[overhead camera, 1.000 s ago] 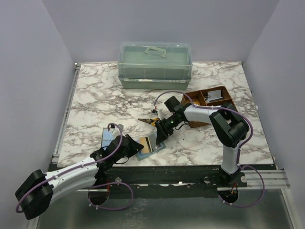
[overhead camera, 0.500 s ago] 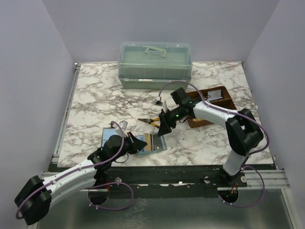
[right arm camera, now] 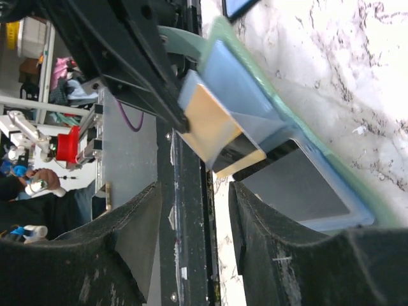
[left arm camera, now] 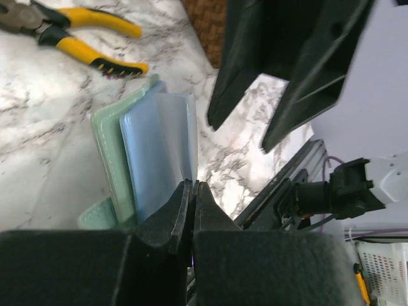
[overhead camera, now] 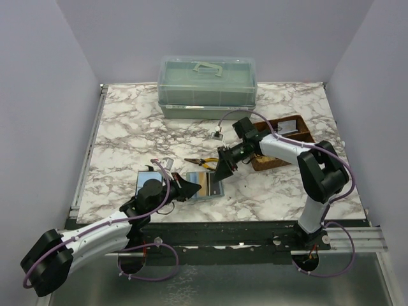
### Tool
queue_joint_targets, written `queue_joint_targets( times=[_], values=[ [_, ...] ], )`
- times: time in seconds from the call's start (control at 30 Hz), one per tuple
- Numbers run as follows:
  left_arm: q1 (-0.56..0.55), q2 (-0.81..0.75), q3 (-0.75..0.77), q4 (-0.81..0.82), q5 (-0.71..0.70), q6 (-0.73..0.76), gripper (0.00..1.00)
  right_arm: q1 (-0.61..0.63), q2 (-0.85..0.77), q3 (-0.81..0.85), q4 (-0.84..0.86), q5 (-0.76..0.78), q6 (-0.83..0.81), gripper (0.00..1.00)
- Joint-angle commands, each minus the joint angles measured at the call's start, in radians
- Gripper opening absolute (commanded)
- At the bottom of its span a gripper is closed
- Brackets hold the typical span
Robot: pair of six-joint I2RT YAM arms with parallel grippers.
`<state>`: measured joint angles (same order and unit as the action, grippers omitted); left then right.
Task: Take the credit cards out of the card holder
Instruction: Remove the credit card from the card holder.
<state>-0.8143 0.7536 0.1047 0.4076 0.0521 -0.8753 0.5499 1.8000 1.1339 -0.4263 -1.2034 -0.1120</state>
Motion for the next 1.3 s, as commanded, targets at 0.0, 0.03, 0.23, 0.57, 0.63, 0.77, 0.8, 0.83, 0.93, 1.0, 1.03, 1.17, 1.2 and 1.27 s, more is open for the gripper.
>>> queue_joint_targets(
  times=[0.0, 0.03, 0.23, 0.57, 0.63, 0.77, 0.8, 0.83, 0.93, 1.0, 1.03, 1.17, 1.2, 1.27],
  values=[
    [0.003, -0.013, -0.002, 0.153, 0.031, -0.013, 0.0, -0.013, 0.035, -0.023, 0.038, -0.041, 0.052, 0.53],
    [0.004, -0.017, -0.006, 0.159, 0.032, -0.017, 0.0, -0.018, 0.035, -0.025, 0.042, -0.036, 0.056, 0.53],
    [0.003, -0.031, -0.031, 0.213, 0.054, -0.042, 0.0, -0.025, 0.05, -0.033, 0.061, -0.096, 0.075, 0.53],
    [0.004, 0.042, -0.039, 0.346, 0.101, -0.078, 0.0, -0.026, 0.035, -0.071, 0.148, -0.232, 0.131, 0.51],
    [0.003, 0.067, -0.033, 0.368, 0.113, -0.08, 0.0, -0.025, 0.038, -0.067, 0.149, -0.239, 0.138, 0.49],
    [0.002, 0.112, -0.018, 0.401, 0.135, -0.086, 0.0, -0.026, 0.036, -0.071, 0.162, -0.253, 0.156, 0.43],
    [0.003, 0.119, -0.017, 0.408, 0.136, -0.088, 0.0, -0.026, 0.036, -0.071, 0.164, -0.255, 0.159, 0.4],
    [0.002, 0.125, -0.017, 0.415, 0.137, -0.089, 0.0, -0.025, 0.038, -0.07, 0.165, -0.26, 0.162, 0.37],
    [0.003, 0.13, -0.02, 0.425, 0.135, -0.091, 0.0, -0.026, 0.047, -0.068, 0.166, -0.268, 0.162, 0.17],
    [0.004, 0.123, -0.027, 0.427, 0.133, -0.093, 0.0, -0.028, 0.055, -0.063, 0.155, -0.269, 0.153, 0.01],
    [0.003, 0.114, -0.035, 0.427, 0.129, -0.095, 0.0, -0.03, 0.057, -0.061, 0.149, -0.274, 0.146, 0.0],
    [0.005, 0.049, -0.076, 0.426, 0.096, -0.116, 0.0, -0.046, 0.056, -0.062, 0.141, -0.284, 0.133, 0.0],
    [0.004, 0.027, -0.086, 0.425, 0.091, -0.121, 0.0, -0.052, 0.055, -0.062, 0.14, -0.28, 0.133, 0.0],
    [0.006, -0.018, -0.097, 0.404, 0.086, -0.128, 0.0, -0.063, 0.055, -0.063, 0.14, -0.273, 0.133, 0.0]
  ],
)
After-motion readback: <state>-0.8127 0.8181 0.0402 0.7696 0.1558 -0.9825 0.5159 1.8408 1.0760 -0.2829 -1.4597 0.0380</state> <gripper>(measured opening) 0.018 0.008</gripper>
